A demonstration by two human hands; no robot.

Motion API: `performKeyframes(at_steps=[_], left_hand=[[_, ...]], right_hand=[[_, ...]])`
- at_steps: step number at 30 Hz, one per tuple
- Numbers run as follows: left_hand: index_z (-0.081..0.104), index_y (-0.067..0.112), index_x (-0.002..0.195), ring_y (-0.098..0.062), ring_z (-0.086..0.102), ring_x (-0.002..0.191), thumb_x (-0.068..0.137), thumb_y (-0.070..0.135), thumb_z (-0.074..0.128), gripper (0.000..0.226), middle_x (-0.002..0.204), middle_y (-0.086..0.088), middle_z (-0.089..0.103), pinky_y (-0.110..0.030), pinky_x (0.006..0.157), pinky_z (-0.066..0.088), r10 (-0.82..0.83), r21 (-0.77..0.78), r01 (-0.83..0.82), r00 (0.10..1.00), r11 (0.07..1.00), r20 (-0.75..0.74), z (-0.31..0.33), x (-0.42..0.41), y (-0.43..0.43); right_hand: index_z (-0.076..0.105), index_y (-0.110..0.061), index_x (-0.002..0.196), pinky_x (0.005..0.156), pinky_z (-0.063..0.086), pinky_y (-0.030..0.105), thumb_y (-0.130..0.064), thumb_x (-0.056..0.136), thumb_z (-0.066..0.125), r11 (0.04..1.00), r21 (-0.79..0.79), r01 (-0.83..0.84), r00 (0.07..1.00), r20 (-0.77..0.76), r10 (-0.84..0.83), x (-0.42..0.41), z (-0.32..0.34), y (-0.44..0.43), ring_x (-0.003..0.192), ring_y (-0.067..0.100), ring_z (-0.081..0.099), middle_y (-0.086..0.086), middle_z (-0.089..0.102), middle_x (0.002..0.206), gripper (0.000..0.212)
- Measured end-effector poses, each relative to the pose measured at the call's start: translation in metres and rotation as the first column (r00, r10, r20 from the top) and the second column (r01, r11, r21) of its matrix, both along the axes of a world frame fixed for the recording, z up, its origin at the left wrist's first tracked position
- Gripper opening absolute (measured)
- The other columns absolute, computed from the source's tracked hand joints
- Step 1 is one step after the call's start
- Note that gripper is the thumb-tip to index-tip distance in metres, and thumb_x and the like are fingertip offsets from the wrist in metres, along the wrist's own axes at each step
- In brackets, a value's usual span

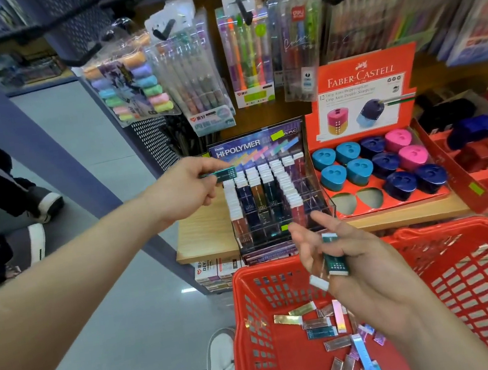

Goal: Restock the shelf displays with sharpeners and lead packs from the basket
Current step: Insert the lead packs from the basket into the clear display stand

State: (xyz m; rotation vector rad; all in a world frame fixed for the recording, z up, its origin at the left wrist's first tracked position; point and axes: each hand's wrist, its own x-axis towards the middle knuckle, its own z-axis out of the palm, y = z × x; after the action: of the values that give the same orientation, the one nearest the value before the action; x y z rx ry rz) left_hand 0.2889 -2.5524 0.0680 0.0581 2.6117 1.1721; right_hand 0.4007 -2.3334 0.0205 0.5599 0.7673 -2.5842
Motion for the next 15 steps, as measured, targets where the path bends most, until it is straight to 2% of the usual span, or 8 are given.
performKeyframes(at_steps=[1, 3, 6, 9, 12, 15], left_hand=[[0.063, 0.021, 0.117, -0.011, 0.060, 0.068, 0.098, 0.006, 0.046, 0.029, 0.087, -0.004, 0.064, -0.024, 0.068, 0.054, -0.005, -0.074, 0.001, 0.999, 0.997, -0.052, -0.001, -0.003, -0.001], [0.066, 0.020, 0.103, -0.011, 0.068, 0.067, 0.093, 0.007, 0.058, 0.018, 0.089, -0.003, 0.068, -0.023, 0.066, 0.055, 0.021, -0.093, -0.032, 0.992, 0.995, -0.124, -0.002, -0.006, -0.001], [0.068, 0.022, 0.087, -0.008, 0.070, 0.064, 0.084, 0.016, 0.072, 0.008, 0.077, -0.002, 0.069, -0.022, 0.061, 0.052, 0.058, -0.125, -0.082, 0.981, 0.989, -0.187, -0.002, -0.011, 0.005], [0.072, 0.022, 0.090, -0.010, 0.070, 0.073, 0.087, 0.018, 0.069, 0.006, 0.069, 0.003, 0.063, -0.021, 0.056, 0.045, 0.026, -0.198, -0.066, 0.980, 0.978, -0.199, -0.004, -0.017, 0.011], [0.069, 0.021, 0.095, -0.014, 0.071, 0.075, 0.088, 0.012, 0.066, 0.012, 0.091, -0.014, 0.066, -0.032, 0.074, 0.058, 0.005, -0.182, -0.039, 0.983, 0.983, -0.182, -0.009, -0.023, 0.015], [0.067, 0.021, 0.087, -0.016, 0.071, 0.073, 0.082, 0.012, 0.073, 0.012, 0.084, -0.010, 0.070, -0.037, 0.080, 0.058, -0.007, -0.132, -0.020, 0.980, 0.991, -0.197, -0.011, -0.027, 0.023]], right_hand=[[0.050, -0.015, 0.130, 0.064, 0.061, 0.035, 0.017, 0.091, 0.034, 1.000, -0.004, 0.004, 1.000, -0.006, -0.004, 0.001, 0.001, 0.000, 0.092, 0.034, 0.072, 0.030, 0.068, 0.108, 0.053], [0.049, -0.014, 0.130, 0.065, 0.062, 0.037, 0.013, 0.094, 0.037, 1.000, -0.001, 0.004, 1.000, 0.000, -0.004, 0.003, 0.003, 0.000, 0.093, 0.038, 0.072, 0.029, 0.068, 0.109, 0.046], [0.054, -0.004, 0.125, 0.040, 0.050, 0.018, 0.000, 0.093, 0.048, 0.999, 0.039, -0.027, 0.998, 0.049, 0.025, 0.006, 0.000, 0.000, 0.064, 0.020, 0.072, 0.020, 0.072, 0.108, 0.032], [0.059, -0.001, 0.121, 0.030, 0.033, 0.013, -0.008, 0.095, 0.048, 0.996, 0.088, -0.023, 0.996, 0.083, 0.015, 0.007, -0.005, 0.002, 0.045, 0.010, 0.053, 0.015, 0.073, 0.102, 0.029], [0.060, -0.002, 0.122, 0.030, 0.032, 0.015, -0.006, 0.095, 0.043, 0.997, 0.076, -0.021, 0.995, 0.098, 0.014, 0.006, -0.008, 0.007, 0.049, 0.011, 0.049, 0.014, 0.069, 0.089, 0.032], [0.059, -0.001, 0.122, 0.032, 0.034, 0.015, -0.001, 0.094, 0.043, 0.994, 0.107, -0.014, 0.997, 0.080, 0.006, 0.006, -0.009, 0.013, 0.053, 0.013, 0.055, 0.016, 0.072, 0.093, 0.032]])
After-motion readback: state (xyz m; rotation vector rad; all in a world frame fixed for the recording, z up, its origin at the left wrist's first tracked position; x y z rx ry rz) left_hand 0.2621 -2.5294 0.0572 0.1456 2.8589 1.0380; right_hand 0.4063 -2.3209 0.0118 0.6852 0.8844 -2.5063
